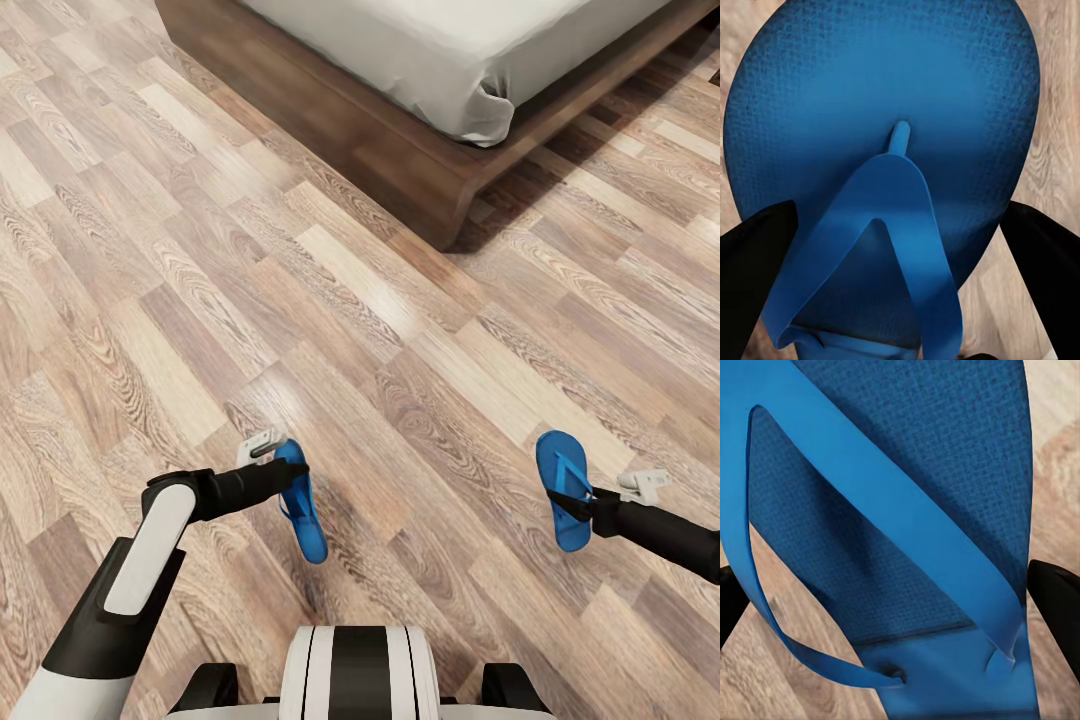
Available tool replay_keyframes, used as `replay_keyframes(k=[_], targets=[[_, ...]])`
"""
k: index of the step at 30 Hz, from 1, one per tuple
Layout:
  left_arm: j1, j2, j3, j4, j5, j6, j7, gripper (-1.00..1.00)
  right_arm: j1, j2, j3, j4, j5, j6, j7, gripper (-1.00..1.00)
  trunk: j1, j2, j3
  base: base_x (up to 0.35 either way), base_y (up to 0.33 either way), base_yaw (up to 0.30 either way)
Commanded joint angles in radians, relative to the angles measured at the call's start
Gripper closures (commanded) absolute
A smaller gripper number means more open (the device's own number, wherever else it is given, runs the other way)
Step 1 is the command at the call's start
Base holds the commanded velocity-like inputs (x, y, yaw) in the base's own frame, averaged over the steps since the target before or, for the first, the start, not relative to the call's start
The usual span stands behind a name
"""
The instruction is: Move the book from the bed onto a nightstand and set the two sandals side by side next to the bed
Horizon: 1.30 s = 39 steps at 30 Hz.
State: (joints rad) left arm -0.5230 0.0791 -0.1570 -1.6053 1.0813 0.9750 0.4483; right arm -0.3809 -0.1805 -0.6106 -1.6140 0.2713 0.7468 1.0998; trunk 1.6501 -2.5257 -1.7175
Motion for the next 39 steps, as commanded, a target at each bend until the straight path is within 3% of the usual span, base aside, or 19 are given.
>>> replay_keyframes(k=[1,17,28,39], targets=[[0.0,0.001,-0.001,-0.001,0.011,0.0,0.01,1.0,-0.001,0.001,-0.002,-0.001,0.006,0.008,0.009,1.0,0.0,0.0,-0.001,0.0,0.0,0.0],[0.009,0.004,0.003,0.0,0.011,-0.011,0.013,1.0,-0.002,0.004,0.003,-0.001,0.006,0.008,0.009,1.0,0.0,0.0,-0.001,0.0,-0.022,0.0],[0.019,0.004,0.049,0.001,0.009,-0.018,0.013,1.0,-0.001,0.005,0.004,-0.001,0.006,0.008,0.008,1.0,0.0,0.0,-0.001,0.0,-0.154,0.0],[0.021,0.003,0.062,0.003,0.008,-0.016,0.015,1.0,-0.001,0.005,0.006,-0.001,0.006,0.007,0.008,1.0,0.0,0.0,-0.001,0.035,-0.003,0.0]])
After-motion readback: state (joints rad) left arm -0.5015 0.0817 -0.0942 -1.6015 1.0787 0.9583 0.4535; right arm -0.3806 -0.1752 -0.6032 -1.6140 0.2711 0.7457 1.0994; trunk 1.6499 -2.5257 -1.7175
